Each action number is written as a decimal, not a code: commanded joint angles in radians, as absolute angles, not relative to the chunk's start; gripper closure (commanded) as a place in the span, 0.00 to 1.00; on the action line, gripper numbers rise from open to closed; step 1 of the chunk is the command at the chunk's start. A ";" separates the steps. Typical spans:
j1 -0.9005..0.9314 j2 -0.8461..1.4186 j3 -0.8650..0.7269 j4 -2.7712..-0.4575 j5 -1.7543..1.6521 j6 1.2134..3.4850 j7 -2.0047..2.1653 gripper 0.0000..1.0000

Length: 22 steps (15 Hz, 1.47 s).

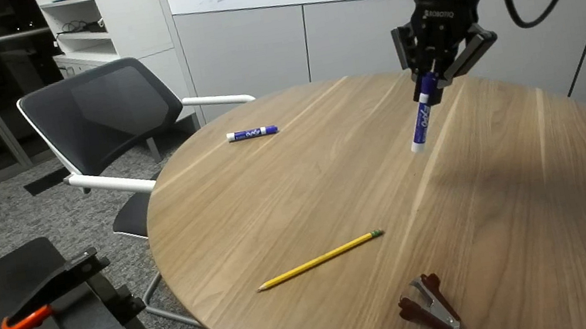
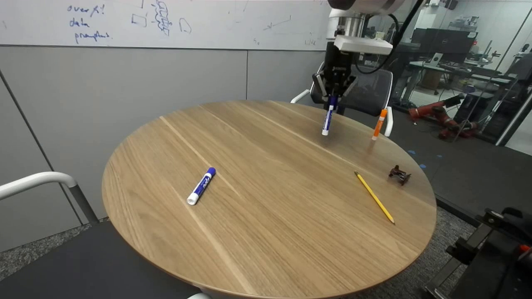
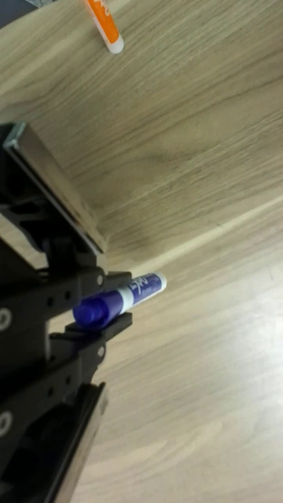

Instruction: Move the marker

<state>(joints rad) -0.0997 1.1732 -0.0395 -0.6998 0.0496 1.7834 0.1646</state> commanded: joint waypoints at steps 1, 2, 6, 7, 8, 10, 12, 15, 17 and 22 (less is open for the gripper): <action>-0.039 1.065 -0.018 -0.894 0.041 1.875 0.116 0.95; -0.021 1.042 -0.014 -0.949 0.041 1.919 0.106 0.95; 0.028 0.987 0.007 -1.149 0.052 2.116 0.059 0.95; 0.036 0.973 0.014 -1.199 0.055 2.167 0.050 0.95; 0.039 0.963 0.025 -1.244 0.053 2.210 0.044 0.95; 0.043 0.931 0.045 -1.340 0.059 2.296 0.027 0.95; 0.042 0.883 0.060 -1.433 0.062 2.358 0.012 0.95; 0.042 0.809 0.075 -1.579 0.062 2.442 0.001 0.95; 0.050 0.758 0.077 -1.678 0.057 2.493 0.009 0.95; 0.073 0.617 0.071 -1.940 0.043 2.616 0.028 0.95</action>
<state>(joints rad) 0.0580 0.7220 0.0749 -1.7486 0.0491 2.5347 0.0269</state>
